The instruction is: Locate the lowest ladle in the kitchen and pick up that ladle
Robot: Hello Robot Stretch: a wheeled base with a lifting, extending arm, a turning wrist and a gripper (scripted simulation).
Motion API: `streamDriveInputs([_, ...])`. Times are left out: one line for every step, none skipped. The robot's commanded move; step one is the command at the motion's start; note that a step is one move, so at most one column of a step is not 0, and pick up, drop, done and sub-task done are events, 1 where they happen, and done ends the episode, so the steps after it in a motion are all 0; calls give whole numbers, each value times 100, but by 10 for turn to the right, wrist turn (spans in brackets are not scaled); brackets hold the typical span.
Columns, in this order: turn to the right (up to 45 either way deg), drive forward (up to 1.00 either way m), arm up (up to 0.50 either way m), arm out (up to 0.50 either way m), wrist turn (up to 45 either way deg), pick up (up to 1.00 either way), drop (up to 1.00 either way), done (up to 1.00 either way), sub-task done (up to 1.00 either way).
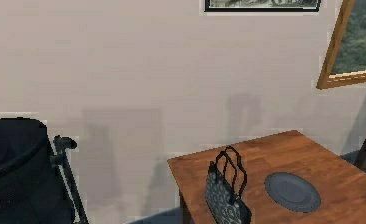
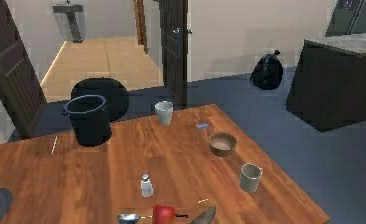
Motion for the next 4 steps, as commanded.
streamDriveInputs([0, 0, 26, 0, 0, 0, 0, 0, 0])
streamDriveInputs([0, 0, 0, 22, 0, 0, 0, 0, 0])
streamDriveInputs([0, 0, 0, 0, 450, 0, 0, 0, 0])
streamDriveInputs([0, 0, 0, 0, 450, 0, 0, 0, 0])
